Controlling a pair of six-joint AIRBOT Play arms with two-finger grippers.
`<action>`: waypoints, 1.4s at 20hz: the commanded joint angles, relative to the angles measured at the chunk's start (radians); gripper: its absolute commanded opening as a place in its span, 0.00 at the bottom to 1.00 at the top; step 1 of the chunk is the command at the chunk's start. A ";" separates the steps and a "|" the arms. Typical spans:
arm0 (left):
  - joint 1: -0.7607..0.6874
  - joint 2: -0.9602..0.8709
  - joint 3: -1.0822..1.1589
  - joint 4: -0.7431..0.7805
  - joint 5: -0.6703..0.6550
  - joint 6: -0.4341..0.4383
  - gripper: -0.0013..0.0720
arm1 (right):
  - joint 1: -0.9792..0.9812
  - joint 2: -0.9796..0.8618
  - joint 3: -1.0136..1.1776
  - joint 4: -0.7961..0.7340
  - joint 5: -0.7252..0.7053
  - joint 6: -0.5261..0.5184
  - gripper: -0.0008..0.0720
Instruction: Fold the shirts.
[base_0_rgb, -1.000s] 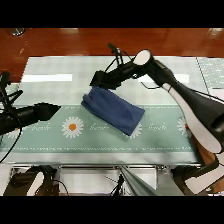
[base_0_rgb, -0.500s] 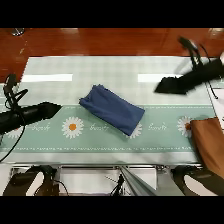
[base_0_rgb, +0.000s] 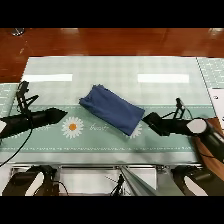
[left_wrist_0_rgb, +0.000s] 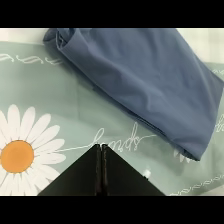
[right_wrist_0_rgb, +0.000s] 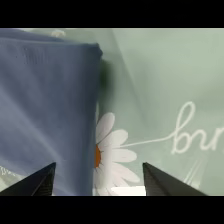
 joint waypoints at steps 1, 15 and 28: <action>-0.031 -0.005 -0.008 0.000 0.007 -0.001 0.05 | 0.029 -0.184 0.030 0.229 -0.030 -0.190 0.86; -0.034 -0.005 -0.008 0.001 0.010 -0.003 0.05 | 0.066 -0.502 0.915 0.124 0.369 -0.365 0.04; -0.034 -0.005 -0.008 0.000 0.009 -0.003 0.05 | -0.581 -0.354 1.416 -0.231 1.078 -0.193 0.04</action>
